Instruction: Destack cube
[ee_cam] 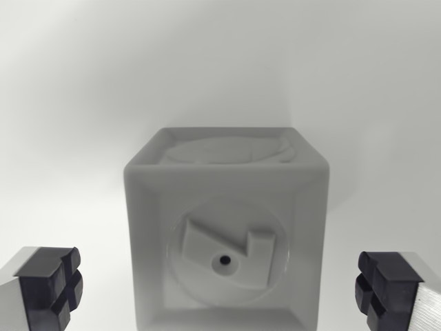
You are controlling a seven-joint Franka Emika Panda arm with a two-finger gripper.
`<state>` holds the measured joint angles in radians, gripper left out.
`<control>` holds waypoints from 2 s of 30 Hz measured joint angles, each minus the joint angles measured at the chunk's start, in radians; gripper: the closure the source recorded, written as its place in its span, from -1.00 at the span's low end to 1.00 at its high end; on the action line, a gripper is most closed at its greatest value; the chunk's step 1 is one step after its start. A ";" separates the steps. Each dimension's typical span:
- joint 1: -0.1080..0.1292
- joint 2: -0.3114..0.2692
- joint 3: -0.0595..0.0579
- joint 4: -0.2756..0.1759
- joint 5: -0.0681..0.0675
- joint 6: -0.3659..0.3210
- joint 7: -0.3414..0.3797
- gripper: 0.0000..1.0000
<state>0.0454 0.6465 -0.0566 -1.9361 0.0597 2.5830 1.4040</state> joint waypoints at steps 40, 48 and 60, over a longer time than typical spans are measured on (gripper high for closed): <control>0.012 -0.298 -0.017 -0.003 -0.023 -0.293 0.014 -1.00; 0.012 -0.344 -0.017 0.023 -0.028 -0.364 0.018 -1.00; 0.012 -0.391 -0.017 0.066 -0.032 -0.455 0.022 -1.00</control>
<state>0.0572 0.2555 -0.0741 -1.8698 0.0275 2.1281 1.4260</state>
